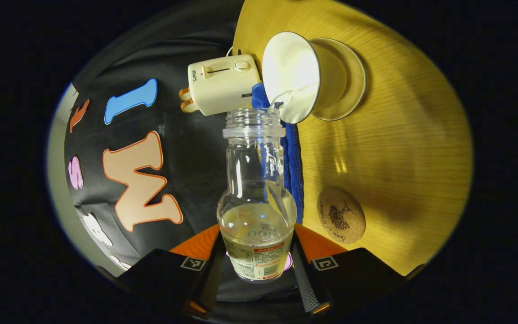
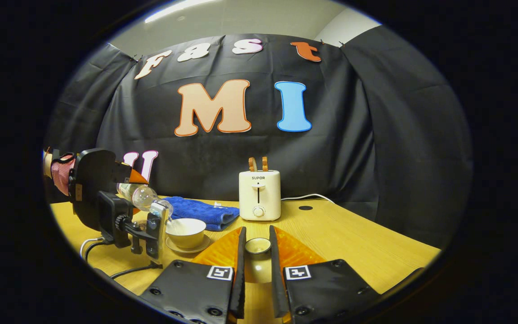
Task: Open the teacup lid with one hand, grasp the water bottle and pour water into the teacup with the other hand; after pouring, place the water bottle on the coaster and then close the teacup lid.
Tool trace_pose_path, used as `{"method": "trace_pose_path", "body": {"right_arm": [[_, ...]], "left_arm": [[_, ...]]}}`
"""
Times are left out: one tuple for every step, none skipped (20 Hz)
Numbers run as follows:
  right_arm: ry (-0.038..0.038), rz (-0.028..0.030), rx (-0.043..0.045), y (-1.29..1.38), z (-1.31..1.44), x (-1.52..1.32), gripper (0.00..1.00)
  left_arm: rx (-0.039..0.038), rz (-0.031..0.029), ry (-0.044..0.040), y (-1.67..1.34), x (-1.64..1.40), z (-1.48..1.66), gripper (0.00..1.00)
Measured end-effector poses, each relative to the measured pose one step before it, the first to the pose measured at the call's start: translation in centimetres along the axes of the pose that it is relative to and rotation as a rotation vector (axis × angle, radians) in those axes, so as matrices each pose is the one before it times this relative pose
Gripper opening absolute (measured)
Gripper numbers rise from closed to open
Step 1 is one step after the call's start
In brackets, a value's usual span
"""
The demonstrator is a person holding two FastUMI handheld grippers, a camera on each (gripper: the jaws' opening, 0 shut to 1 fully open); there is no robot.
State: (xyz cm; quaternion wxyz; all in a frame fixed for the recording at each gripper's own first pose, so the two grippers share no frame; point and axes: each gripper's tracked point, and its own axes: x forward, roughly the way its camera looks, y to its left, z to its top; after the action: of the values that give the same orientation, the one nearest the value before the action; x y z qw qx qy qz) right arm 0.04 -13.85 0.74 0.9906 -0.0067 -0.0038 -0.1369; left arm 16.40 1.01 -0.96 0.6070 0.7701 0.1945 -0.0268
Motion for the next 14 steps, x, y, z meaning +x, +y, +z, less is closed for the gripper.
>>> {"method": "trace_pose_path", "body": {"right_arm": [[0.00019,0.00004,-0.00014,0.02,-0.01,0.052,0.28],[-0.00012,0.00006,-0.00009,-0.02,0.027,-0.005,0.28],[0.00018,0.00009,0.0,0.003,-0.041,0.003,0.28],[-0.00026,0.00013,-0.00019,-0.008,0.026,-0.04,0.28],[-0.00014,0.00005,0.00012,-0.013,0.037,-0.031,0.28],[0.00028,-0.00005,0.00045,-0.021,0.033,-0.013,0.28],[0.00005,0.00025,-0.00013,-0.01,-0.028,0.025,0.28],[0.00007,0.00014,-0.00003,0.021,0.011,0.022,0.28],[0.00003,0.00009,0.00009,-0.027,-0.045,-0.031,0.28],[-0.00008,0.00006,-0.00012,0.007,0.045,0.027,0.28],[0.00032,-0.00003,0.0003,0.001,-0.032,-0.012,0.28],[-0.00011,0.0001,-0.00018,-0.023,0.013,0.019,0.28],[-0.00024,0.00001,-0.00008,0.026,0.01,-0.003,0.28],[0.00036,-0.00012,0.00032,0.002,0.018,-0.014,0.28]], "left_arm": [[0.01345,0.00345,0.00011,0.176,0.075,0.034,0.7],[0.0127,0.00237,-0.00163,0.134,-0.197,-0.019,0.7],[0.00584,0.00108,0.00086,0.131,-0.049,-0.001,0.7],[0.00709,-0.00052,-0.00025,0.115,-0.084,-0.043,0.7],[0.01111,0.00092,0.00236,0.156,0.065,0.062,0.7],[0.01327,0.00223,0.00086,0.201,-0.111,-0.074,0.7],[0.01253,0.00032,0.00071,0.121,0.053,0.065,0.7],[0.01199,0.00724,-0.00198,0.128,-0.136,-0.013,0.7],[0.01199,0.00569,-0.00049,0.207,0.033,0.032,0.7],[0.01188,0.00368,-0.00005,0.143,-0.005,-0.089,0.7],[0.01424,0.00309,0.00146,0.158,-0.024,-0.009,0.7],[0.01357,0.00428,0.00087,0.275,-0.016,-0.056,0.7],[0.01271,0.00312,0.00074,0.166,-0.016,0.004,0.7],[0.01193,0.00316,-0.0001,0.208,-0.039,-0.018,0.7]]}}
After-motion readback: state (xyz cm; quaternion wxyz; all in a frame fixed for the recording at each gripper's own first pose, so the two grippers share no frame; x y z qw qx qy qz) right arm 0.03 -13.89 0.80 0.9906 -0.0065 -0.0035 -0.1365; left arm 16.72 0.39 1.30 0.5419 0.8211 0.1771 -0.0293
